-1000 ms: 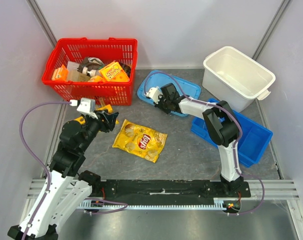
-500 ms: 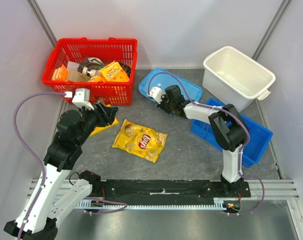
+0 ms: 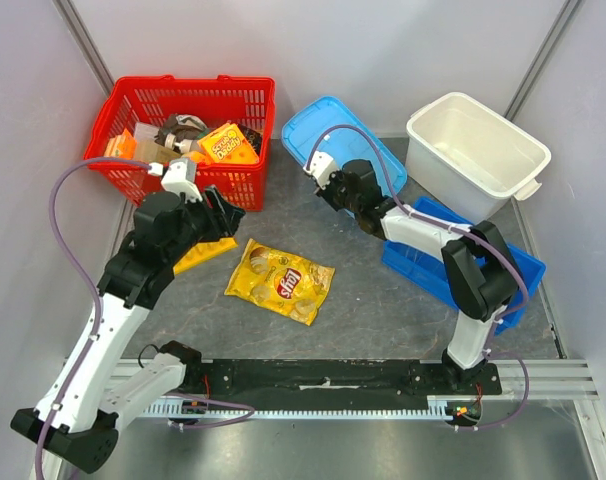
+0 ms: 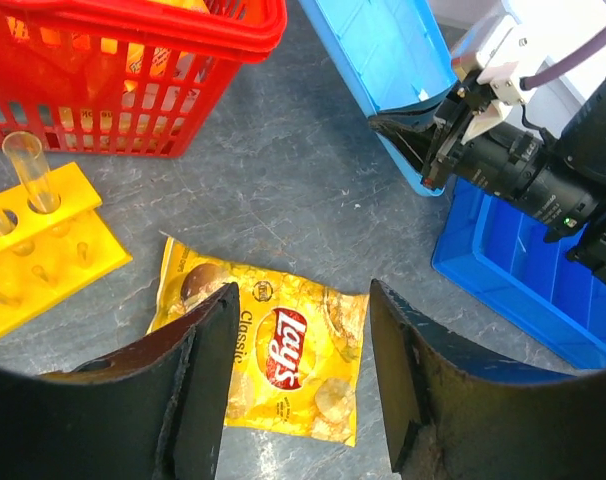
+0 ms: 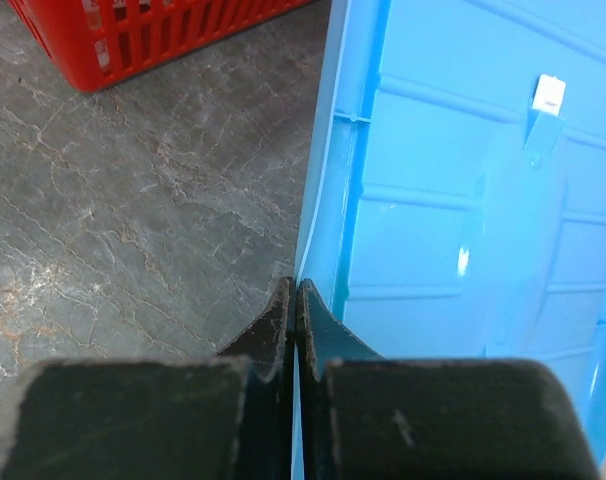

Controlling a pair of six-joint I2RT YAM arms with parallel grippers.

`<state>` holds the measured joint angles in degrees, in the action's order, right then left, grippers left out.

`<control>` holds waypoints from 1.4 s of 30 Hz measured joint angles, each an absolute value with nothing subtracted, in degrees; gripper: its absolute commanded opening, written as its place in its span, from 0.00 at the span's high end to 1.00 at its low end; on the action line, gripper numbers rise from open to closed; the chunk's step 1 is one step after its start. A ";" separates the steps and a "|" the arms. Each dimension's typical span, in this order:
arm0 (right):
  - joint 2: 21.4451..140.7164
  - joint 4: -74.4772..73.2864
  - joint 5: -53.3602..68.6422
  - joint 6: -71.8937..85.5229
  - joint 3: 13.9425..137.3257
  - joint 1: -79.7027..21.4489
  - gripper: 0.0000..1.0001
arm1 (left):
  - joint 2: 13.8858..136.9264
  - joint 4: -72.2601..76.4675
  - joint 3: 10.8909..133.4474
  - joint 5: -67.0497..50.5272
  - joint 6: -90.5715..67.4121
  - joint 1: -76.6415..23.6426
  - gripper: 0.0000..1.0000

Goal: Organize the chemistry lab equipment

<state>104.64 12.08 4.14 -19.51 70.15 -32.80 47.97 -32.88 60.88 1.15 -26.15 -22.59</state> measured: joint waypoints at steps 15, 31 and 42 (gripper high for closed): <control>94.54 14.57 5.17 -15.81 65.01 -32.80 1.00 | 62.02 -27.38 69.08 -6.50 -26.09 -22.59 0.28; 78.48 15.79 7.55 -13.41 60.55 -40.58 1.00 | 74.72 -11.20 75.05 -14.72 -26.55 -26.59 0.24; 74.50 15.68 5.10 -13.32 58.39 -48.07 0.99 | 75.16 -7.94 73.67 -13.61 -28.69 -27.99 0.81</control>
<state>74.50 15.68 5.10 -13.32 58.39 -48.07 75.16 -7.94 73.67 -13.61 -28.69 -27.99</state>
